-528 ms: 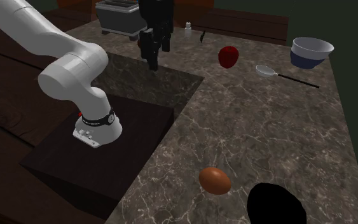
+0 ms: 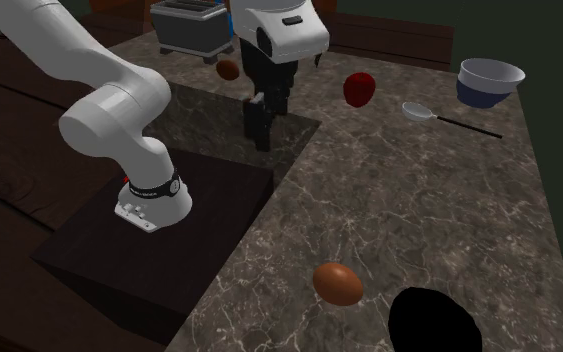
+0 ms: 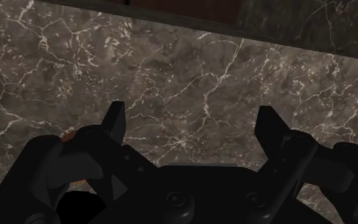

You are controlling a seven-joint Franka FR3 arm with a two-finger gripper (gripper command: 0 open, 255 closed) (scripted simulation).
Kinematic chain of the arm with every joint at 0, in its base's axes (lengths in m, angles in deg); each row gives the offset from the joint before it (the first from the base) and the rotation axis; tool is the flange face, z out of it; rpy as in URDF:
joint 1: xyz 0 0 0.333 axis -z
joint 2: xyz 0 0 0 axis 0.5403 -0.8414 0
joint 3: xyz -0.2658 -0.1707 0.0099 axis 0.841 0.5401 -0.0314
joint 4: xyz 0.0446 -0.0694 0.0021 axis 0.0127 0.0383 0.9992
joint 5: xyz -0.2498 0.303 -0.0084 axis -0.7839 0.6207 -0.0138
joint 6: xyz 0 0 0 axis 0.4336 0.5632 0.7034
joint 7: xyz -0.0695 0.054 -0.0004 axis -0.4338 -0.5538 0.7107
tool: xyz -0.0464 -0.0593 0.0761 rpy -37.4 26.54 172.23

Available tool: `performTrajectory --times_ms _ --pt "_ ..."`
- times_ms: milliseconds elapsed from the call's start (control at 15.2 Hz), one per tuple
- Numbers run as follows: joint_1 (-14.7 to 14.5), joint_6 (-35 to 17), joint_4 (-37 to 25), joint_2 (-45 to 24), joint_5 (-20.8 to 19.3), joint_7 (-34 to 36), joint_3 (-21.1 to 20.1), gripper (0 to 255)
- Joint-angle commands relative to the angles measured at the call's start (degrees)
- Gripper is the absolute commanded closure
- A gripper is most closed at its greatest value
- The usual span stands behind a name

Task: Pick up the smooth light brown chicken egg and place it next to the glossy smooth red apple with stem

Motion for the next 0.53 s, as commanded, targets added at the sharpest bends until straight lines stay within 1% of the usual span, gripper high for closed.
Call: performTrajectory --times_ms 0,264,462 --pt "0.5 -3.5 -0.3 -3.7 -0.1 -1.8 1.8 0" --pt "1.0 -9.1 -2.1 -11.3 0.8 -5.1 4.9 0" --pt "1.2 -12.8 -4.3 -17.3 2.2 -7.9 7.2 0"
